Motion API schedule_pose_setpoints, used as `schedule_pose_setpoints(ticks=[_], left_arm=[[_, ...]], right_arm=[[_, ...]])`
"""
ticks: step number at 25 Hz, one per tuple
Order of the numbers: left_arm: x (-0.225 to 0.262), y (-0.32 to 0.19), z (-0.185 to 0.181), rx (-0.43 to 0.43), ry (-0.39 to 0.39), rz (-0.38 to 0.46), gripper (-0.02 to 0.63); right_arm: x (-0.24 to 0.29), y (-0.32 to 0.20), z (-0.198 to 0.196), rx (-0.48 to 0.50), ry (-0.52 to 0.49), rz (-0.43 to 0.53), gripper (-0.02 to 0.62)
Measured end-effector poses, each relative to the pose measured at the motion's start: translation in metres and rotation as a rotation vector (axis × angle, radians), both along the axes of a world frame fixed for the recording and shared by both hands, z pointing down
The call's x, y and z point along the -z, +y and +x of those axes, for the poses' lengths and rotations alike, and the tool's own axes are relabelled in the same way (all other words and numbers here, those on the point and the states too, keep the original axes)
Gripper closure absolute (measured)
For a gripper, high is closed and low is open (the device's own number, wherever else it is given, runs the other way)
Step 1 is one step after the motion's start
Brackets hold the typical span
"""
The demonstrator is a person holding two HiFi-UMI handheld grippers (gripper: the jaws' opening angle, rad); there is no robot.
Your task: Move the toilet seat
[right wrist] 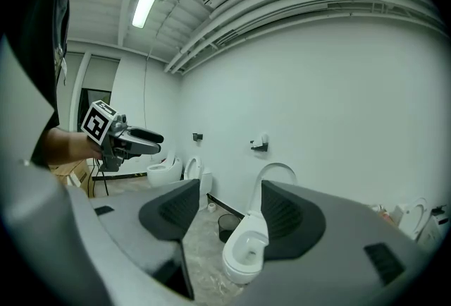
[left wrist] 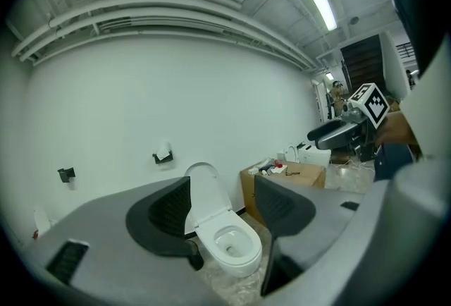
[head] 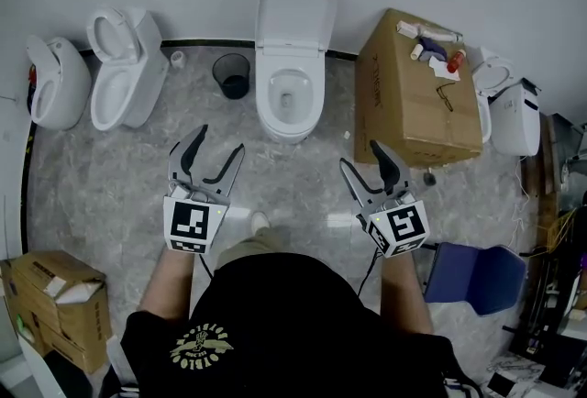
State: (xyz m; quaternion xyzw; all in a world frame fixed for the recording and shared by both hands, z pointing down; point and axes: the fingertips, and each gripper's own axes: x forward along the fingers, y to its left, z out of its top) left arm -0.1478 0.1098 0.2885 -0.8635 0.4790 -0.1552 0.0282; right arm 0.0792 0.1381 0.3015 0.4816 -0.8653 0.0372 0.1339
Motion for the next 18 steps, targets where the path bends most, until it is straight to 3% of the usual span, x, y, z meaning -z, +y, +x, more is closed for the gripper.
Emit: schedule_pose_setpoints(ticks=[12,18], left_arm=[[0.007,-0.057,-0.044,-0.023,-0.003,0.037,0.331],[0.000,-0.064,-0.035,-0.053,0.010,0.016,0.331]], right_arm=[[0.009,-0.039,-0.045,-0.020,0.031,0.022,0.331],[0.004,-0.039,-0.036,-0.047,0.042,0.002,0.331]])
